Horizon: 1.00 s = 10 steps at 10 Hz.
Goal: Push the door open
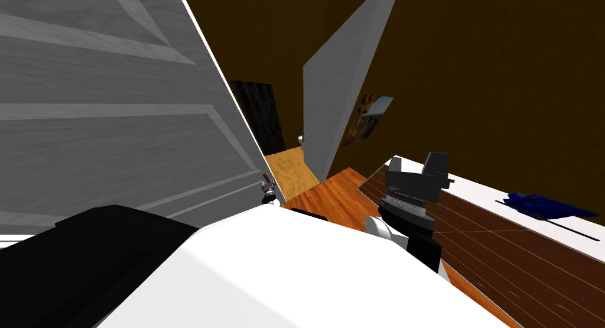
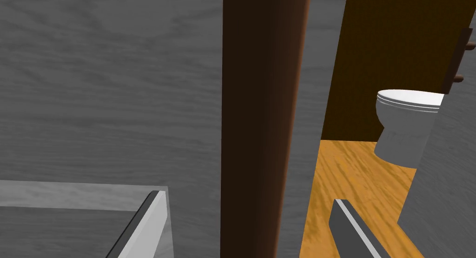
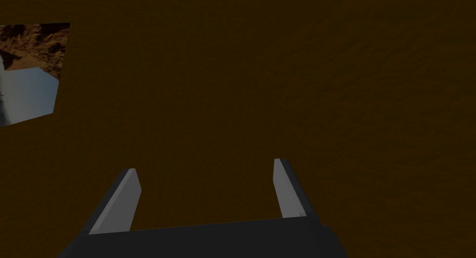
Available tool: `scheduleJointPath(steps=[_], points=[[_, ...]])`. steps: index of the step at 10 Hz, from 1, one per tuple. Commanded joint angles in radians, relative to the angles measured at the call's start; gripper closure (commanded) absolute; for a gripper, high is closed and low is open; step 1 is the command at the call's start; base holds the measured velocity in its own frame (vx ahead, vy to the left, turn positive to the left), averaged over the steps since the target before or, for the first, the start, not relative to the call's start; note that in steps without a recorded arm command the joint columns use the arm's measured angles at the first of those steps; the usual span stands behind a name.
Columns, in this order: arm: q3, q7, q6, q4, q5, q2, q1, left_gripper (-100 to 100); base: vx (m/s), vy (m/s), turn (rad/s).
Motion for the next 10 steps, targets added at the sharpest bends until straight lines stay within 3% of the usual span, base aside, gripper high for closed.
scheduleJointPath(steps=[1, 2, 7, 10], points=[[0.000, 0.000, 0.000, 0.000, 0.000, 0.000, 0.000, -100, 0.064, 0.054, -0.009], [0.000, 0.000, 0.000, 0.000, 0.000, 0.000, 0.000, 100, -0.009, -0.006, 0.005], [0.000, 0.000, 0.000, 0.000, 0.000, 0.000, 0.000, 100, -0.006, -0.005, -0.001], [0.003, -0.003, 0.003, -0.003, -0.007, -0.005, -0.001, 100, 0.165, 0.040, 0.135]])
